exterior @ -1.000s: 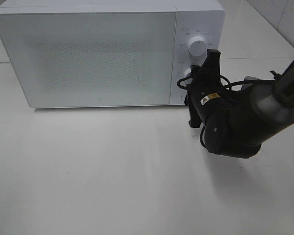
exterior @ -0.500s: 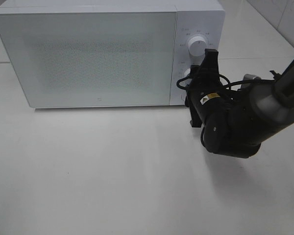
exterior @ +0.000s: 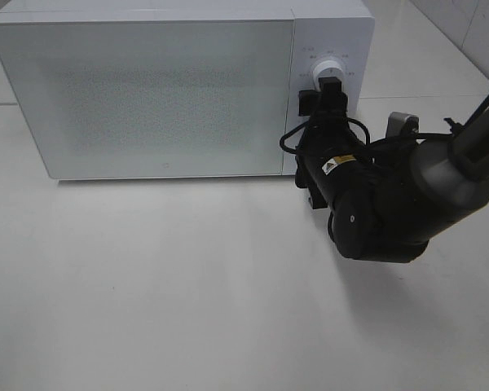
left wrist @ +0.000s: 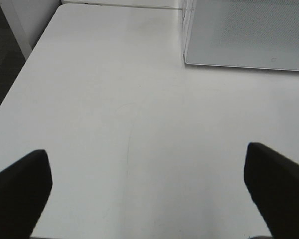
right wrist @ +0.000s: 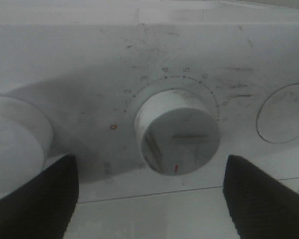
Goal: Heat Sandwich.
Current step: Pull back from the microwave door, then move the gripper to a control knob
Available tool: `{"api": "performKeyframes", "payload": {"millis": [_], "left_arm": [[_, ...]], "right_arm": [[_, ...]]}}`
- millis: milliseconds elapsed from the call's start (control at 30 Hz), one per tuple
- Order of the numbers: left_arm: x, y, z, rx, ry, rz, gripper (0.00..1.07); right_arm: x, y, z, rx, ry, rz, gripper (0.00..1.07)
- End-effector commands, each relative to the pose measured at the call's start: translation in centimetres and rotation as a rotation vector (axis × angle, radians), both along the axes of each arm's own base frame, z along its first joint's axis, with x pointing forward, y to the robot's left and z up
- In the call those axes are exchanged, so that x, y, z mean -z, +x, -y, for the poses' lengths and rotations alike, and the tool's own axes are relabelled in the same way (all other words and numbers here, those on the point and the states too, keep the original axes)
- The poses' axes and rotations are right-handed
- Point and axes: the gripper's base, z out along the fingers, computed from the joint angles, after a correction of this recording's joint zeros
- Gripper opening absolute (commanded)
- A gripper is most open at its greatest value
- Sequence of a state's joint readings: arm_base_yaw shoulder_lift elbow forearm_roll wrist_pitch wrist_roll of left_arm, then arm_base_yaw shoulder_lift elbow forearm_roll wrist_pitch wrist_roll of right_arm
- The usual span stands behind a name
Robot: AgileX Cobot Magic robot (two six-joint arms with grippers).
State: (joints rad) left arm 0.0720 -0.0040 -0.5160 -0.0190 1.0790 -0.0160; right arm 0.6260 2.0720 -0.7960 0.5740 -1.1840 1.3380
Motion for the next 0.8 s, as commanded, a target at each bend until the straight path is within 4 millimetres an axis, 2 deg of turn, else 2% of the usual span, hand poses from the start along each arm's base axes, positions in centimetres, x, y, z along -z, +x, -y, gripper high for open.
{"api": "performKeyframes", "payload": {"millis": [33, 267, 433, 533, 800], "left_arm": [[0.0, -0.3, 0.1, 0.003, 0.001, 0.029, 1.00], [0.0, -0.3, 0.1, 0.003, 0.001, 0.029, 1.00], [0.0, -0.3, 0.1, 0.003, 0.001, 0.029, 1.00], [0.0, -0.3, 0.1, 0.003, 0.001, 0.029, 1.00], [0.0, -0.3, 0.1, 0.003, 0.001, 0.029, 1.00]], "right_arm": [[-1.2, 0.6, 0.0, 0.002, -0.027, 0.078, 0.77], [-0.9, 0.3, -0.1, -0.030, -0.072, 0.029, 0.76], [-0.9, -0.9, 0.4, -0.086, -0.169, -0.032, 0.76], [-0.9, -2.0, 0.9, -0.130, -0.261, -0.094, 0.76], [-2.2, -4.1, 1.3, -0.298, -0.529, -0.100, 0.76]]}}
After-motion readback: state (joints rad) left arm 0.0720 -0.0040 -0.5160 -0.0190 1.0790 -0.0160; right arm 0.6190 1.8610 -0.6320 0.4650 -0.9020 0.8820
